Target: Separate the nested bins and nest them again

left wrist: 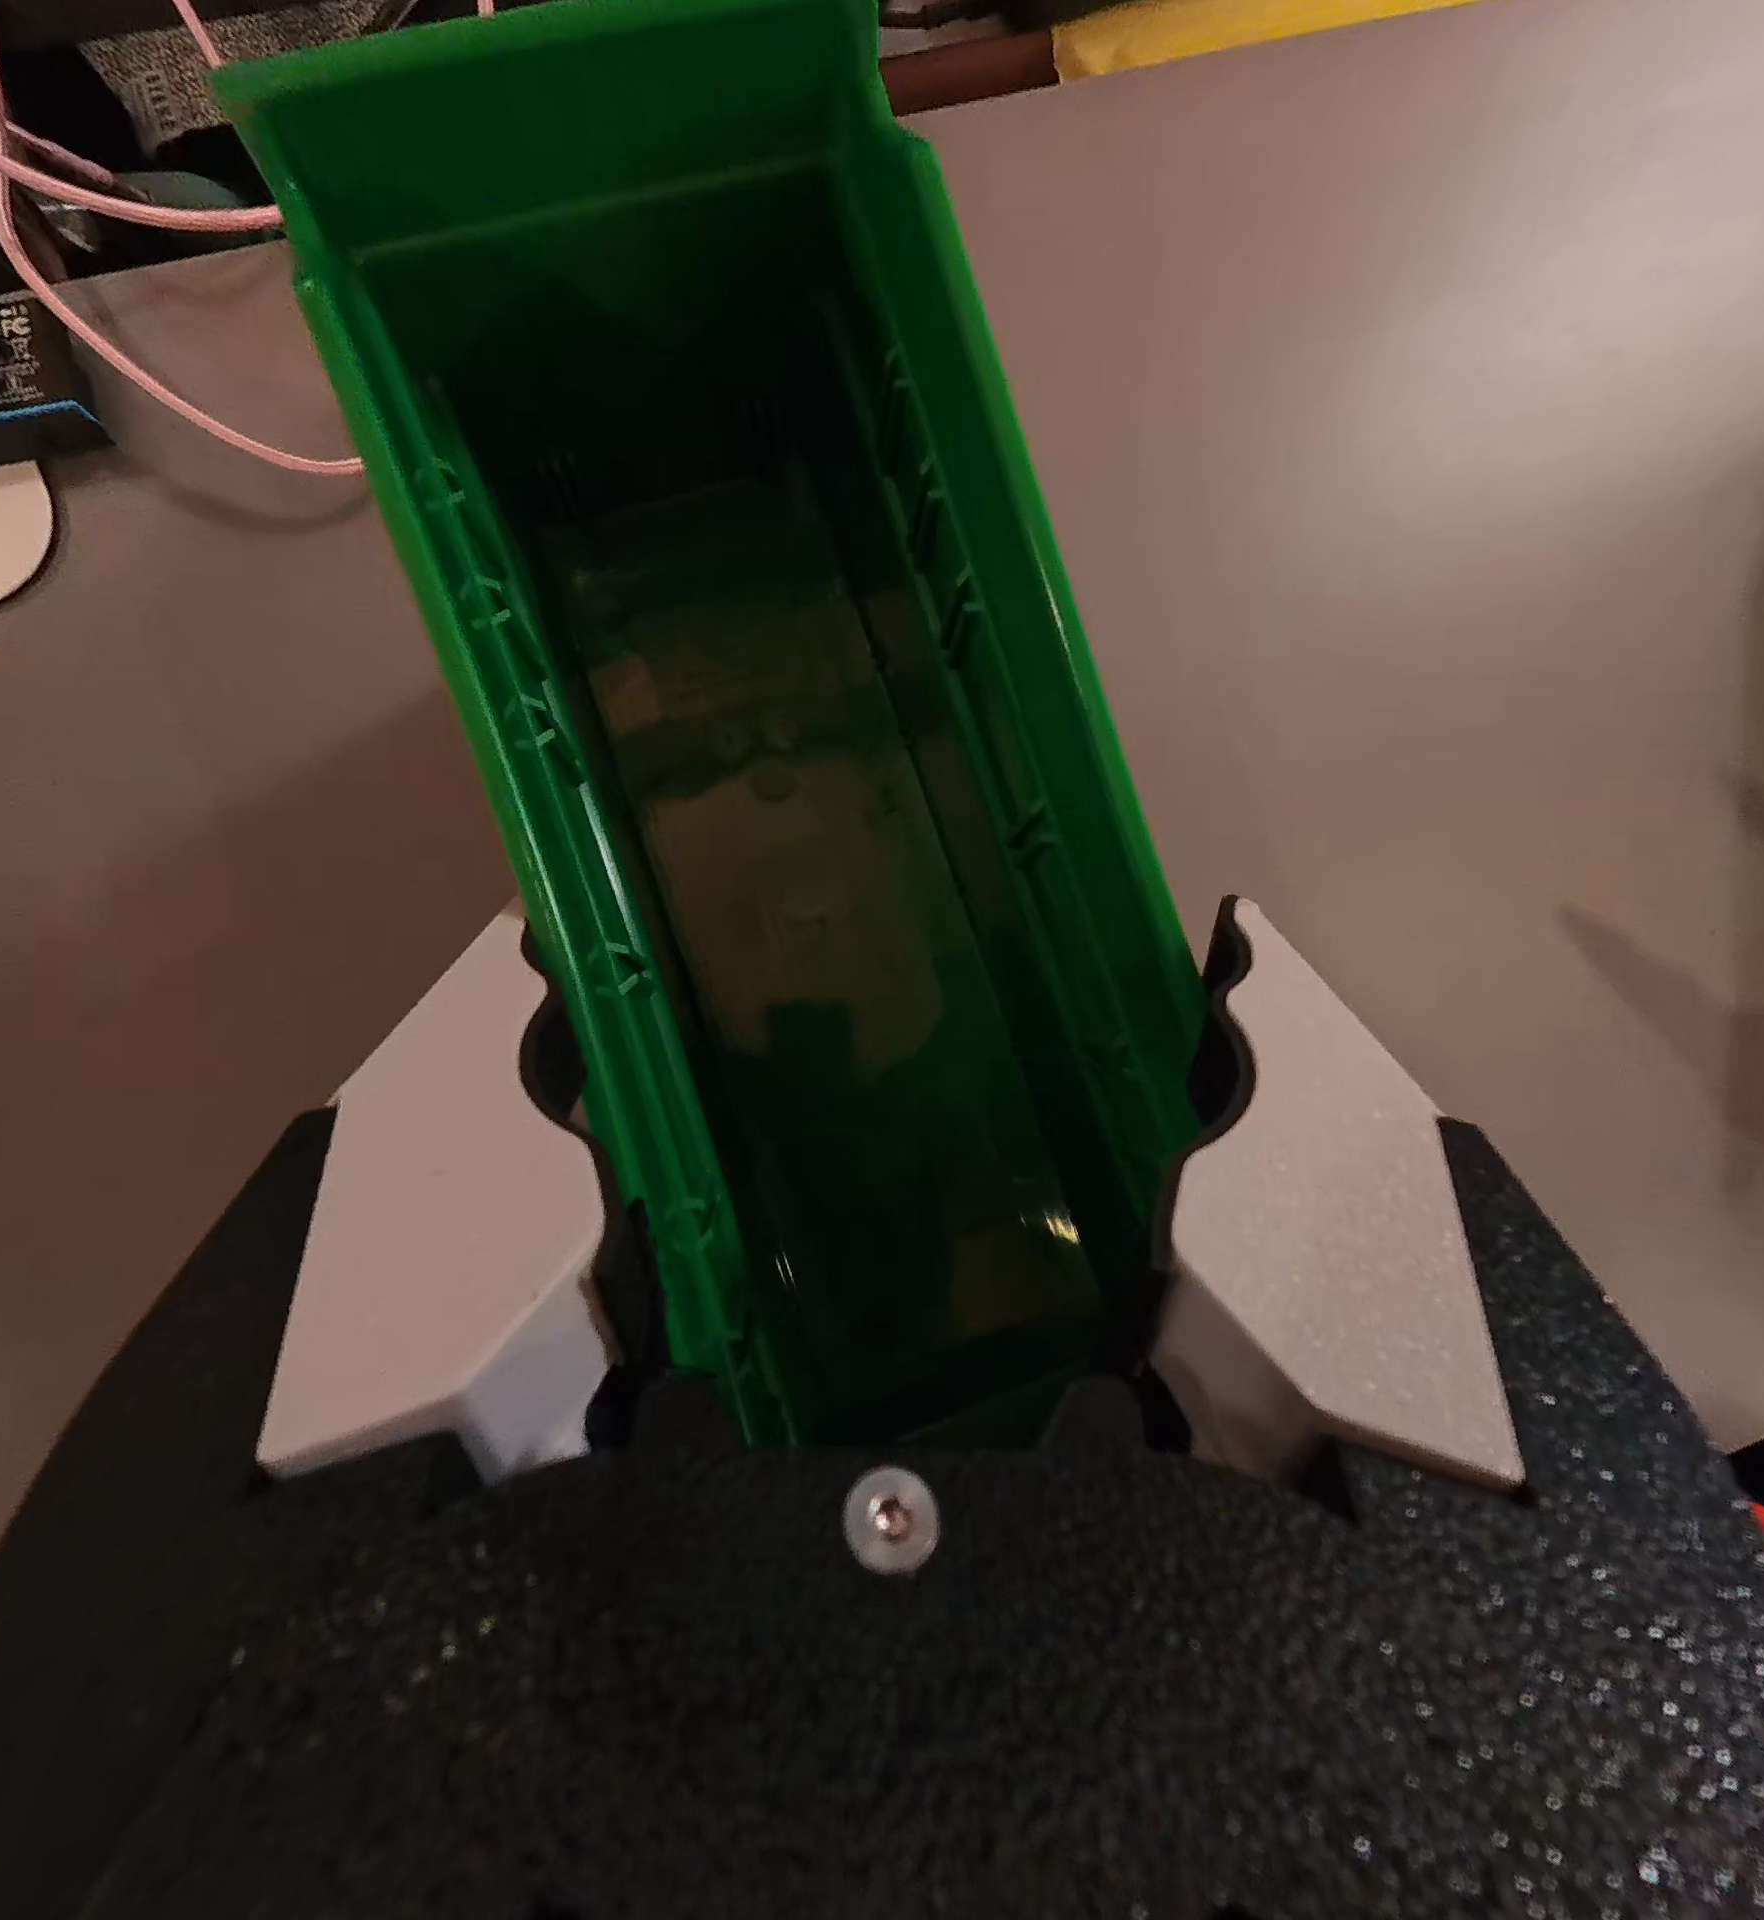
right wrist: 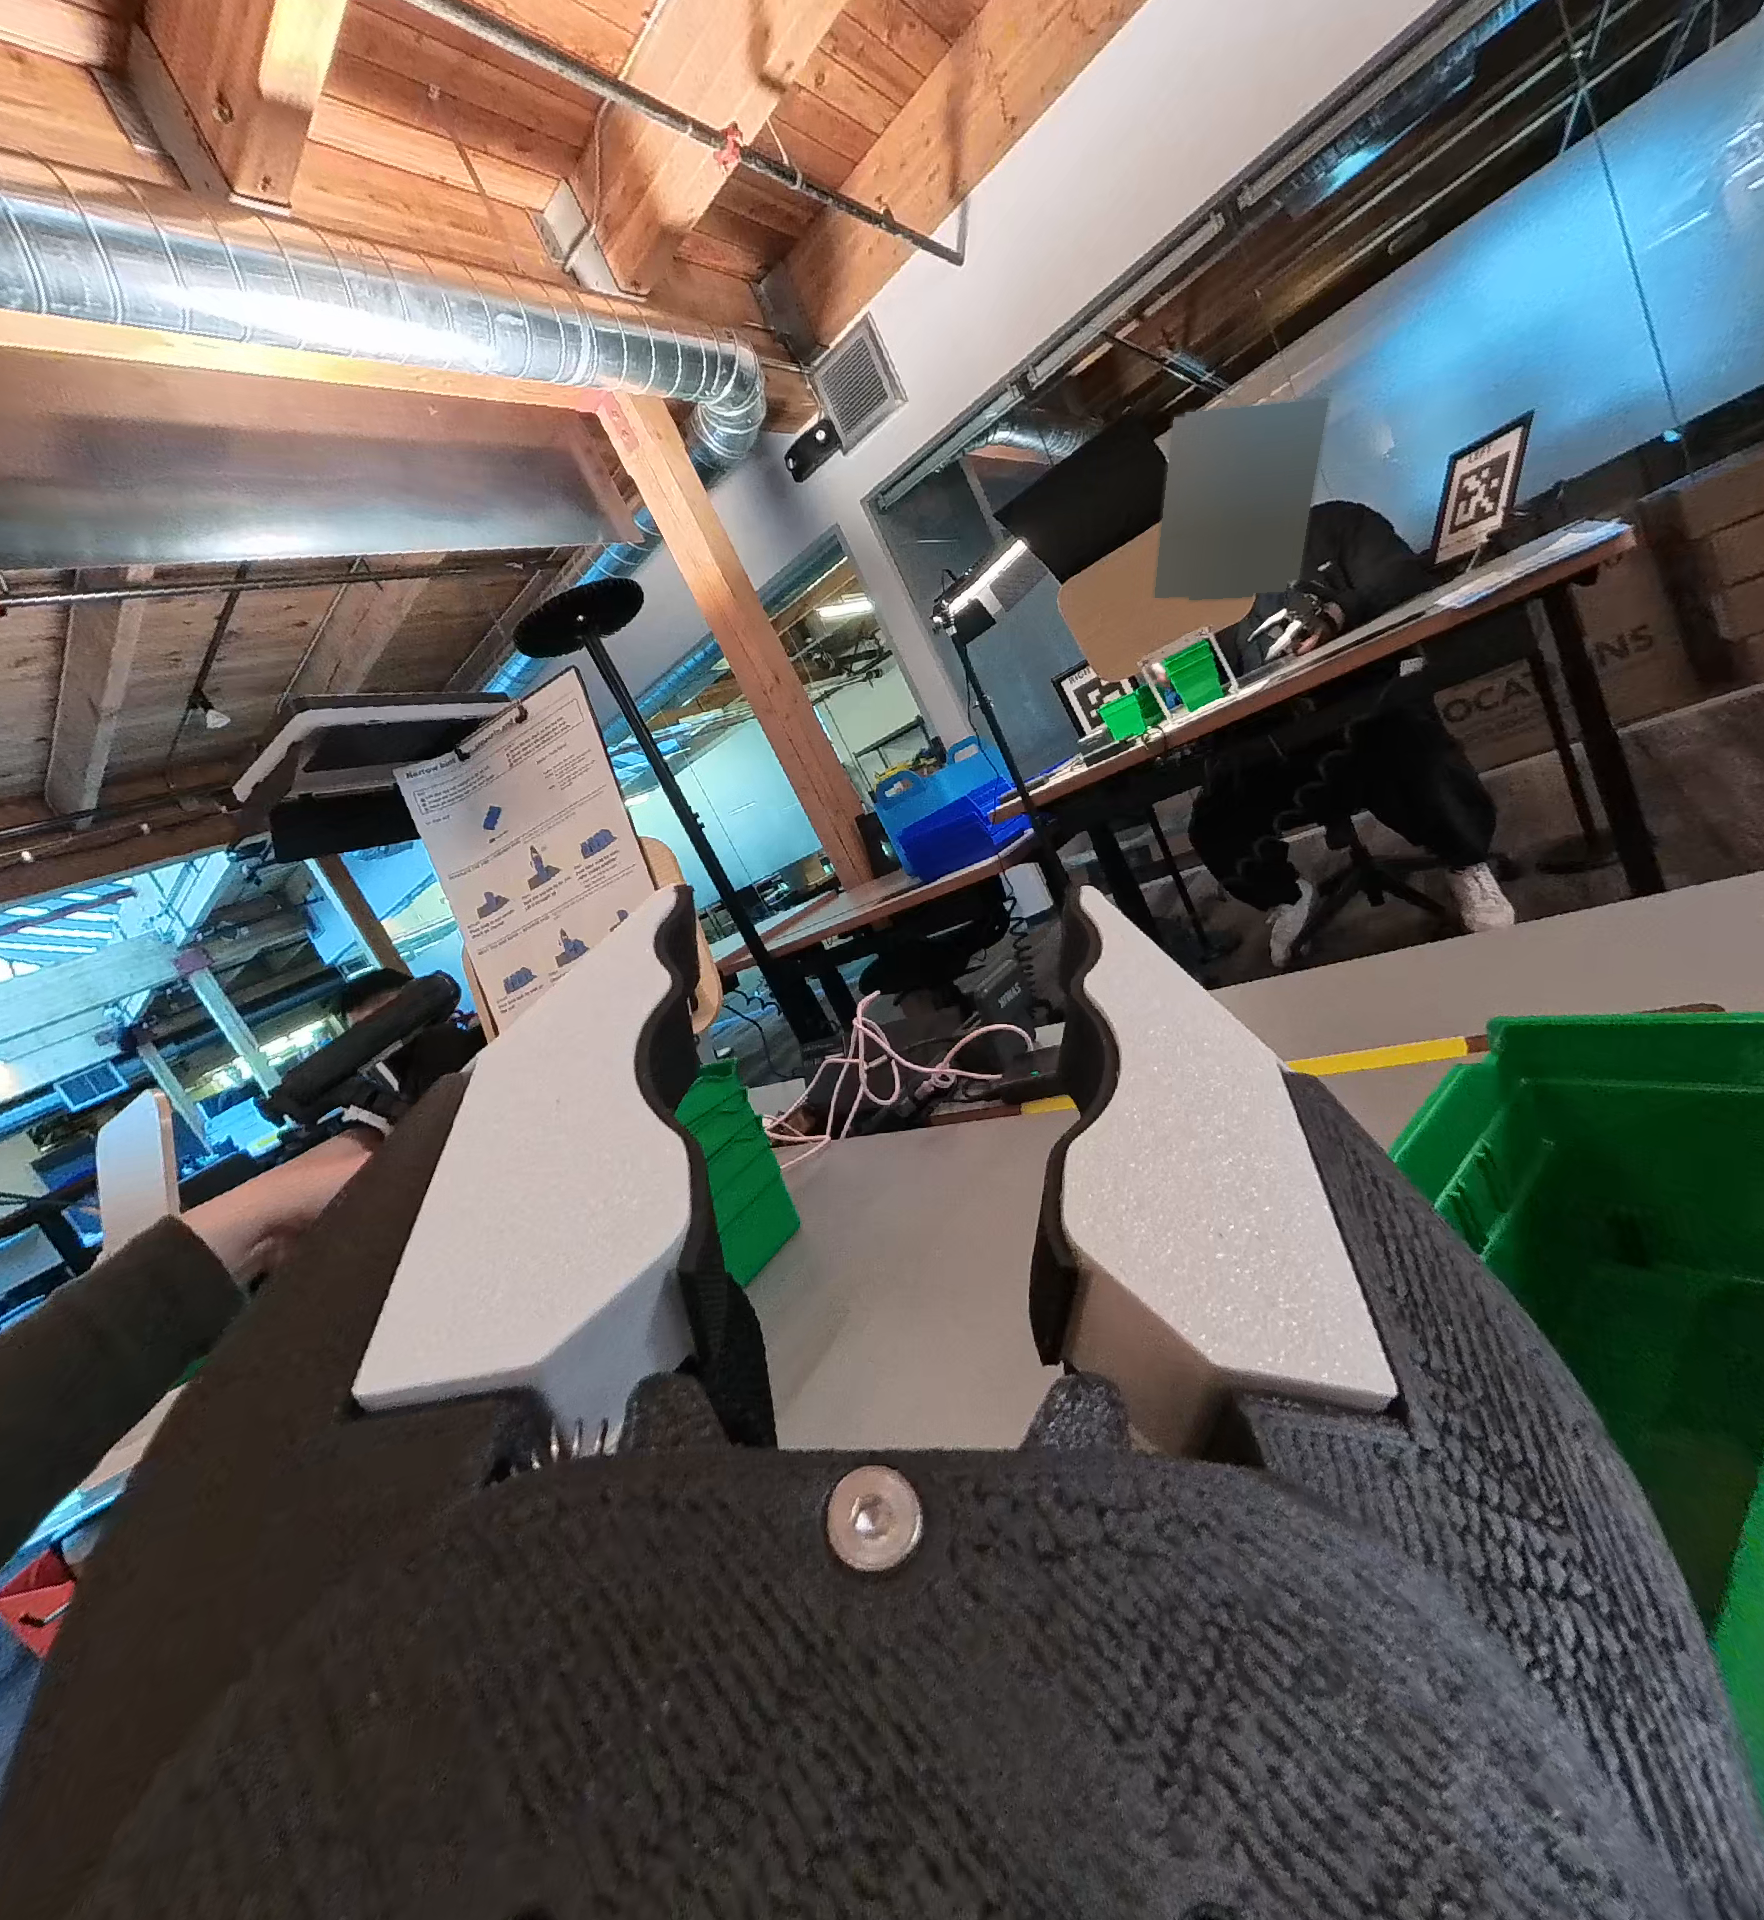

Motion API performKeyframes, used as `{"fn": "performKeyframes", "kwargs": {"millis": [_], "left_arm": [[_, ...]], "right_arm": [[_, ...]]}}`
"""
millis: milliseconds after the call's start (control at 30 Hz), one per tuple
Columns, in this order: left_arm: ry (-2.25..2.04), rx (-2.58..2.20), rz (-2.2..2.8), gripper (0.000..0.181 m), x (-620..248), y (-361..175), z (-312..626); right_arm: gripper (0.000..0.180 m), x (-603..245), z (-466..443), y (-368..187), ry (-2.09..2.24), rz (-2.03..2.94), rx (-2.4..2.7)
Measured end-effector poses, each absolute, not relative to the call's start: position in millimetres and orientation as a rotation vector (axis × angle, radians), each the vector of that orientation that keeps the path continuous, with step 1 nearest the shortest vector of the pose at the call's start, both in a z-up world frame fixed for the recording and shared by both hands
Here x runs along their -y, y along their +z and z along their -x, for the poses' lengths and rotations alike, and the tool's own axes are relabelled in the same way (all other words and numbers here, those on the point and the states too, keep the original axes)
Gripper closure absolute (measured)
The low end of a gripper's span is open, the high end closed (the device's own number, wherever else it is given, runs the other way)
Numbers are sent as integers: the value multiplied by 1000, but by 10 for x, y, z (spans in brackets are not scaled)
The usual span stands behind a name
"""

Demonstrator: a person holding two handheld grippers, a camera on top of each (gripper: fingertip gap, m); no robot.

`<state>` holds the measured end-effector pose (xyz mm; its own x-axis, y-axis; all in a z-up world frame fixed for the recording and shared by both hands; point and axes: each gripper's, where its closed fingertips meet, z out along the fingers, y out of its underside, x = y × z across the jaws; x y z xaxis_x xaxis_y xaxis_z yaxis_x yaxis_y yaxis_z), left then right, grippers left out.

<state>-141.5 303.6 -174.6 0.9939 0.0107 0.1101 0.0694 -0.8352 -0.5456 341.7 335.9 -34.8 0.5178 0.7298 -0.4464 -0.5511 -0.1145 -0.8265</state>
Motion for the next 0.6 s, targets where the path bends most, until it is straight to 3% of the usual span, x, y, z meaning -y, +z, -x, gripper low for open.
{"fn": "performKeyframes", "kwargs": {"millis": [367, 500, 600], "left_arm": [[-78, 57, 2541, 56, -3065, -1827, 1426], [-32, 105, 2578, 44, -3050, -1841, 1435], [56, 100, 2536, 22, -3070, -1621, 1439]], "right_arm": [[110, -3377, -3411, -355, 1098, 1289, 177], [110, -3375, -3419, -355, 1095, 1290, 175], [109, -3371, -3468, -343, 1097, 1285, 163]]}}
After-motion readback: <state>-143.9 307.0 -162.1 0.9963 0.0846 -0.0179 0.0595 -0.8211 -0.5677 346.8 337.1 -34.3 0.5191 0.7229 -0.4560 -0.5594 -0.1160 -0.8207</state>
